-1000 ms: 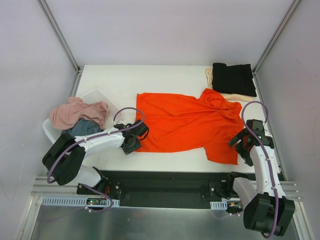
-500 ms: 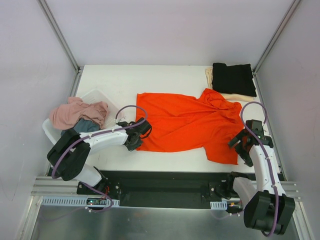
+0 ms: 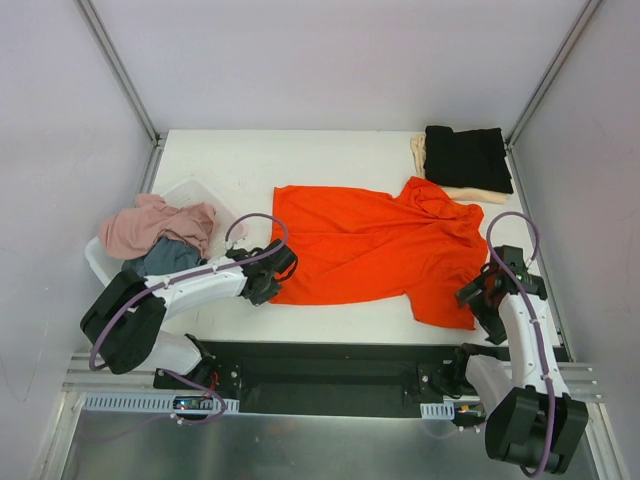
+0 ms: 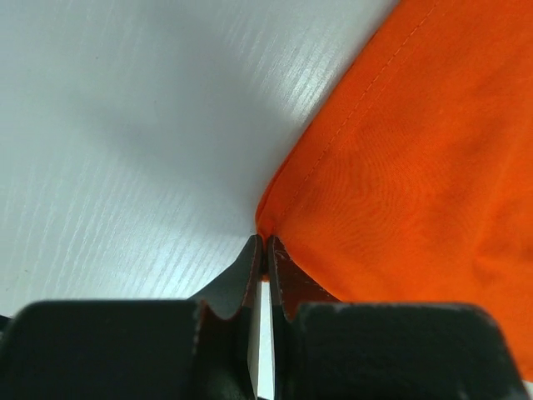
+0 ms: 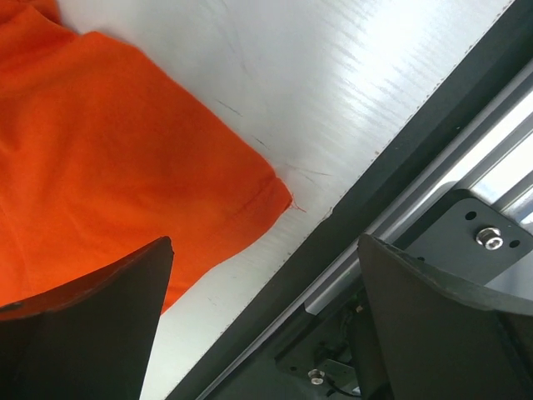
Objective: Fold and stack the t-shirts
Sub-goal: Flatten out the tshirt
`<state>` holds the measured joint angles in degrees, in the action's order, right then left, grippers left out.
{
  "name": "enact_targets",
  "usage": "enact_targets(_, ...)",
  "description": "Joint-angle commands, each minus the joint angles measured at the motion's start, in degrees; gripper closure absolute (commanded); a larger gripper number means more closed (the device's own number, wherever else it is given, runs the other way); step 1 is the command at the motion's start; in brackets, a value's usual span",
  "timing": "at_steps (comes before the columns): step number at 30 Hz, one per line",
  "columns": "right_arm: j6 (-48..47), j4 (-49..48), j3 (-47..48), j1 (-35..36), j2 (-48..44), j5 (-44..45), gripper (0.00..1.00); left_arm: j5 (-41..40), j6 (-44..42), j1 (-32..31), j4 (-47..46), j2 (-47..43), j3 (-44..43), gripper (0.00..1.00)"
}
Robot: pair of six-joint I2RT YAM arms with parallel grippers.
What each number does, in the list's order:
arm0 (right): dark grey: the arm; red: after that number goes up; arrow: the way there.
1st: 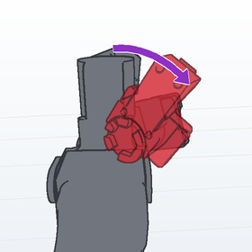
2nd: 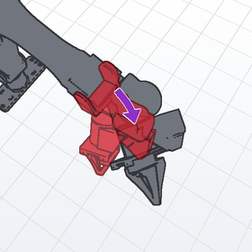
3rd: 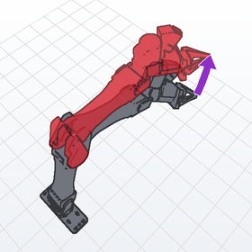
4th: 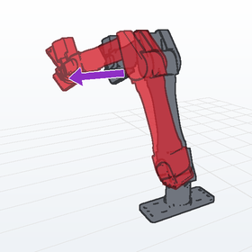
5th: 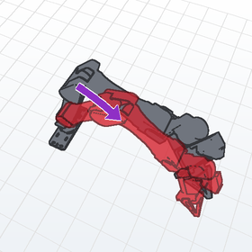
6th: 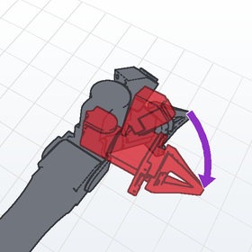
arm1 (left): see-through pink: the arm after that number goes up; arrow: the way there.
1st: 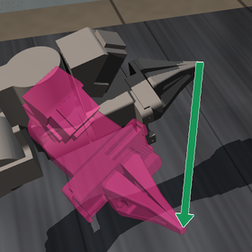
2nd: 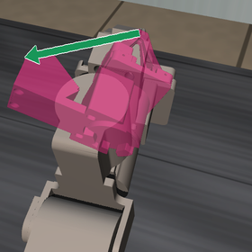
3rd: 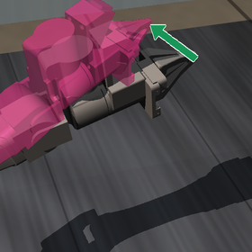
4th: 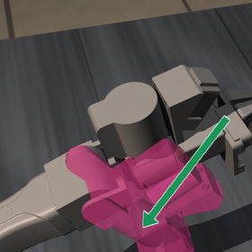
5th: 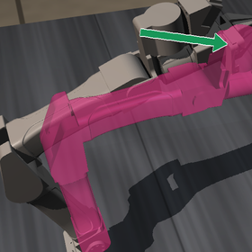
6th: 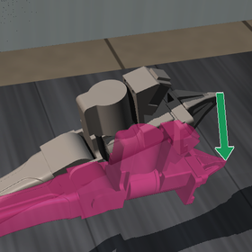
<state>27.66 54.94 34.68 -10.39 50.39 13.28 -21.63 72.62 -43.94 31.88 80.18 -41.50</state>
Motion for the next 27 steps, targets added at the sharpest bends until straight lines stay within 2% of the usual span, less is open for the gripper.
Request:
enact_targets(1, 3.36, -1.22, -2.67, -0.59, 0.58, -3.34, 0.02, -2.54, -0.90, -0.53, 1.52, -3.80, 0.63, 1.00)
enact_targets(10, 2.66, -12.47, -4.62, -0.59, 12.44, -7.04, 0.01, -2.72, -1.34, -0.53, 1.61, -4.86, 0.36, 1.00)
enact_targets(16, 0.82, -17.40, -4.09, -0.59, 19.48, -7.30, 0.07, -2.54, -1.25, -0.53, 1.78, -4.68, -0.08, 1.00)
enact_targets(19, 0.12, -19.60, -4.09, -0.59, 21.41, -7.83, 0.19, -2.89, -1.43, -0.53, 2.13, -5.12, -0.25, 1.00)
enact_targets(20, -0.06, -20.13, -4.09, -0.59, 21.68, -7.92, 0.30, -3.24, -1.52, -0.53, 2.31, -5.21, -0.34, 1.00)
enact_targets(22, -0.59, -21.01, -4.18, -0.59, 21.94, -8.00, 0.40, -3.68, -1.52, -0.53, 2.66, -5.65, -0.60, 1.00)
enact_targets(23, -0.76, -21.27, -4.00, -0.59, 21.86, -8.09, 0.51, -3.86, -1.60, -0.53, 2.84, -5.82, -0.78, 1.00)
enact_targets(25, -1.90, -22.15, -3.83, -0.59, 21.42, -8.09, 0.62, -4.47, -1.95, -0.53, 3.01, -6.44, -1.39, 1.00)
enact_targets(26, -3.82, -22.50, -3.39, -0.59, 20.28, -8.01, 0.75, -4.91, -2.83, -0.53, 3.10, -6.62, -1.57, 1.00)
enact_targets(27, -4.45, -22.16, -2.95, -0.59, 19.49, -7.57, 0.80, -5.52, -3.27, -0.53, 3.19, -6.79, -2.35, 1.00)
